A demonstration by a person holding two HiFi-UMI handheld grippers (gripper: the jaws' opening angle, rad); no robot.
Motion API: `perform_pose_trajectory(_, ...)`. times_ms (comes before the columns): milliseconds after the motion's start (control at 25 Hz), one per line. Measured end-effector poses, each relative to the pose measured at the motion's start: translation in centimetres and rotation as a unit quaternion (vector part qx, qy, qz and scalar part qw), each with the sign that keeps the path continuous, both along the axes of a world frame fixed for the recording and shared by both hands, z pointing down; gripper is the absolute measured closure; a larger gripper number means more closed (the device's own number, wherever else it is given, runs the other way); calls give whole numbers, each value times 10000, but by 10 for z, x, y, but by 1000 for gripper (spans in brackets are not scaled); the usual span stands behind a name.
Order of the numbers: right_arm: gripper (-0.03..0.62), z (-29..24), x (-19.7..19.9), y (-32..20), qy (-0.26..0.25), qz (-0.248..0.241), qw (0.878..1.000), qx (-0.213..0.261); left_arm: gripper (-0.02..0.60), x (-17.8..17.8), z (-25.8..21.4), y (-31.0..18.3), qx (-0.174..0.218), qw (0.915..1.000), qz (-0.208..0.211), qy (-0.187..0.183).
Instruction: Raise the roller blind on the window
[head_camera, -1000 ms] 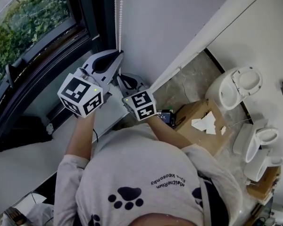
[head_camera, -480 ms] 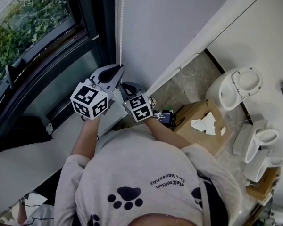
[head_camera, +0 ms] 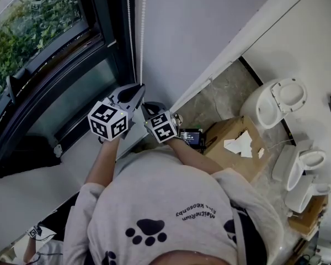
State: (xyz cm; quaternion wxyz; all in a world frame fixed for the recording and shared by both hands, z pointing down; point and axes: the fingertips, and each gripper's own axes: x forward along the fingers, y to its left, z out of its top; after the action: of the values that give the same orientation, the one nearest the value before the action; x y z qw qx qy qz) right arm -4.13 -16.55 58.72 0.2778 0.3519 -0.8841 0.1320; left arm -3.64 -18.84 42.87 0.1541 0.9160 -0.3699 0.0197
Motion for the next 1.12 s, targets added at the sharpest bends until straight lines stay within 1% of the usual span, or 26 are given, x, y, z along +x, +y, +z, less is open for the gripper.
perform_pose_trajectory(280,585,5,0,1,68,18,10000,-29,572,1,5,3,6,10000,20,14)
perform_pose_trajectory(440,583,4,-1,2,150,-18,9999,77,572,1,5,4,5,10000,14,40)
perform_pose_trajectory(520,583,-1,-1,5,100,-53,9999,131,572,0,4,5,9,10000,-1,60)
perform_pose_trajectory(560,570,-7,-2,6,-3,-40,9999,155,574,-1,4,6,12,10000,-11,68)
perform_pose_trajectory(640,505,-29,-1,6,-286,29,9993,257,572,-3,5,6,18,10000,-27,85)
perform_pose_trajectory(760,503,-82,4,5,-640,85,9957,672,572,-4,5,6,37,9999,-35,106)
perform_pose_trajectory(880,503,-141,12,10,-934,158,9880,1223,572,-4,5,7,49,9998,-22,167)
perform_pose_trajectory(1000,503,-201,12,13,-1319,184,9742,1824,572,-3,5,8,51,9997,-2,251)
perform_pose_trajectory(1120,503,-260,4,7,-1614,66,9577,2380,572,-1,5,9,71,9997,22,247)
